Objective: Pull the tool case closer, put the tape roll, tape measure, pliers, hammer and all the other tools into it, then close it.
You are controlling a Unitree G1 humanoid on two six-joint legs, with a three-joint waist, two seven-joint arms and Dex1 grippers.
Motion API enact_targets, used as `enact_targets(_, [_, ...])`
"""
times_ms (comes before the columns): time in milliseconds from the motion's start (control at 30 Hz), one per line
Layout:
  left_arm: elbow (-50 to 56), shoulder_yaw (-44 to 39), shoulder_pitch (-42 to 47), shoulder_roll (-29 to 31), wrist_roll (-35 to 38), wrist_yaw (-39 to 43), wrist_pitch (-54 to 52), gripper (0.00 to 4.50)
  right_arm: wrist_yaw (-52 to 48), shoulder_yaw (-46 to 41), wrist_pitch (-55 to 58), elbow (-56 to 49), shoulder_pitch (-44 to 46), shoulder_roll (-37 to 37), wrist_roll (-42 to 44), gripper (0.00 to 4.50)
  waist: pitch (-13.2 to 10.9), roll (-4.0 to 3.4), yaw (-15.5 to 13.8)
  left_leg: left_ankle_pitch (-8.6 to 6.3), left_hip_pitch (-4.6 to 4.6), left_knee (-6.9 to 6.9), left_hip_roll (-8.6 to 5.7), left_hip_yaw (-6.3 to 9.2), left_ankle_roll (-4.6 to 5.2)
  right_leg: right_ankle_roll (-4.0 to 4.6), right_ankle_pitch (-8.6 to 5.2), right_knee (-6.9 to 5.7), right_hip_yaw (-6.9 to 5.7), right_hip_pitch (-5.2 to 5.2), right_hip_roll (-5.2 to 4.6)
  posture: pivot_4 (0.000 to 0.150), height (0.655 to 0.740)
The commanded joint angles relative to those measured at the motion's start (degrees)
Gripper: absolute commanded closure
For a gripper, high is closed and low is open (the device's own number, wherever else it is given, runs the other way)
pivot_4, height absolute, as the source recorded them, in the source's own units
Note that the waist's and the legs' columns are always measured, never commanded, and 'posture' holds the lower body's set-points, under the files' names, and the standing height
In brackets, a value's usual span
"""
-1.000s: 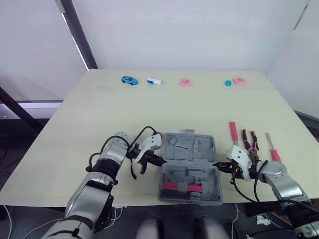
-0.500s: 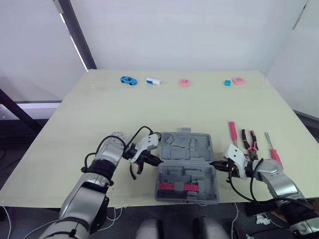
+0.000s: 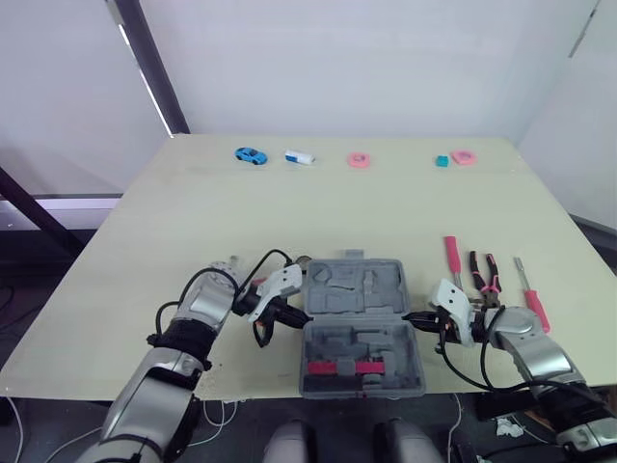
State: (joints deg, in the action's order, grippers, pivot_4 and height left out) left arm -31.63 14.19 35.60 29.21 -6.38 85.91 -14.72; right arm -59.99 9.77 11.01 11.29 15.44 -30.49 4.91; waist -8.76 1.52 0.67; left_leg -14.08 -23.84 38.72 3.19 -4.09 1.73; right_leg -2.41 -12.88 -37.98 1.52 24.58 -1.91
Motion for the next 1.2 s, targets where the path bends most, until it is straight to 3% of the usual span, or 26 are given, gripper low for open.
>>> enact_targets(33, [3.5, 1.6, -0.2, -0.8, 2.2, 0.7, 0.0, 4.45, -1.6, 1.3, 0.0, -2.7, 0.5, 0.4, 1.3, 4.50, 0.0, 0.00, 0.0, 0.00, 0.00, 0.00, 0.00, 0.00, 0.00, 0.00, 0.00, 0.00, 0.00, 0.00, 0.00, 0.150, 0.7395])
enact_targets(1200, [10.3, 6.8, -5.5, 1.7, 3.6, 1.6, -1.6, 4.45, -3.5, 2.5, 8.4, -12.3, -5.2, -2.7, 3.9, 4.50, 0.0, -0.03, 0.0, 0.00, 0.04, 0.00, 0.00, 0.00, 0.00, 0.01, -0.01, 0.00, 0.00, -0.02, -0.01, 0.150, 0.7395])
